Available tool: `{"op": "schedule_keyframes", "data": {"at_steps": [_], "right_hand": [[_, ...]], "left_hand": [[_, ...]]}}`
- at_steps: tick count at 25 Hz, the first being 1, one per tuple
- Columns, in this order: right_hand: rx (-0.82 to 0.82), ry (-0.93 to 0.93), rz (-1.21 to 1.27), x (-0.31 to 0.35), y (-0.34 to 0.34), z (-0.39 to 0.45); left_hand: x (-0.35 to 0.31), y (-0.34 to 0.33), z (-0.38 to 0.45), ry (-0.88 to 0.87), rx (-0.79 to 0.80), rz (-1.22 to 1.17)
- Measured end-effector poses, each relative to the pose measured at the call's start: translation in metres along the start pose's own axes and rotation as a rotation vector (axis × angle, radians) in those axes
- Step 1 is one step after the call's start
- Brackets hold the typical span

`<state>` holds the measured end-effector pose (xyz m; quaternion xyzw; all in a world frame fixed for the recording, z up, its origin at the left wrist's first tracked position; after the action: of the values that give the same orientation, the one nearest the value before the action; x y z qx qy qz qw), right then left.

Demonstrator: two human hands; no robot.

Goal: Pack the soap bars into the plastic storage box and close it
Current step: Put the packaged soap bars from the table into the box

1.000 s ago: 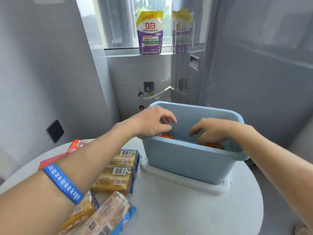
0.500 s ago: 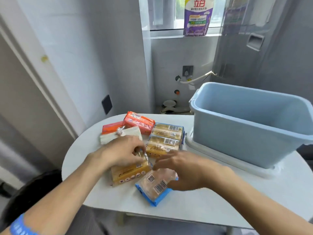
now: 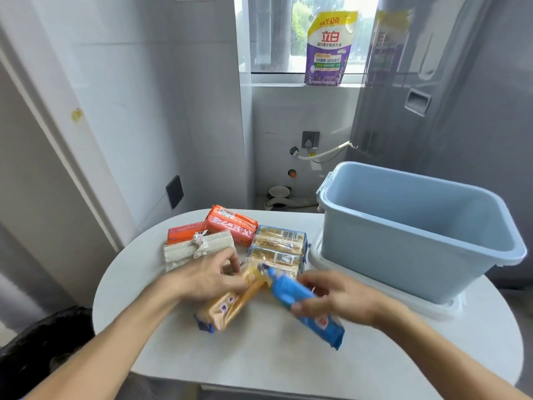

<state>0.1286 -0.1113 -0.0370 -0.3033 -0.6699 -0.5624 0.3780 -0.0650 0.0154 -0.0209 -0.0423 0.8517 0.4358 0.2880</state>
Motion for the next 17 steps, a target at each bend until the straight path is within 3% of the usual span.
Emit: {"op": "schedule_keyframes", "data": {"at_steps": [2, 4, 6, 12, 15, 17], "right_hand": [[-0.072, -0.028, 0.712, 0.001, 0.015, -0.008], [-0.107, -0.025, 1.148, 0.008, 0.024, -0.016], [-0.172, -0.003, 1.174, 0.014, 0.03, -0.021], [-0.449, -0.022, 0.973, 0.026, 0.06, -0.042], [-0.654, 0.147, 0.971, 0.047, 0.116, -0.054], [-0.837, 0.13, 0.809, 0.047, 0.165, -0.059]], "left_hand": [[-0.004, 0.003, 0.001, -0.006, 0.134, -0.672], [-0.02, 0.002, -0.004, -0.072, 0.366, -1.174], [-0.033, -0.002, -0.006, -0.119, 0.406, -1.286], [-0.063, -0.024, -0.005, -0.092, 0.326, -1.181], [-0.114, -0.013, -0.003, -0.209, 0.428, -1.254], [-0.16, 0.001, 0.006, -0.287, 0.395, -1.21]]}}
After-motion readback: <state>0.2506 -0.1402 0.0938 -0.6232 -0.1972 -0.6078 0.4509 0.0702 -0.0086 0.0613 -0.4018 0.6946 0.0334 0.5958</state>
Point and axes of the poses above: each hand's wrist, its own z-axis towards the middle knuckle, its own y-axis out of the back of the hand, x = y × z, the point moved 5 cm from there along z, towards the middle knuckle, and after that the axes turned 11 degrees about y, right-handed, at the moved point
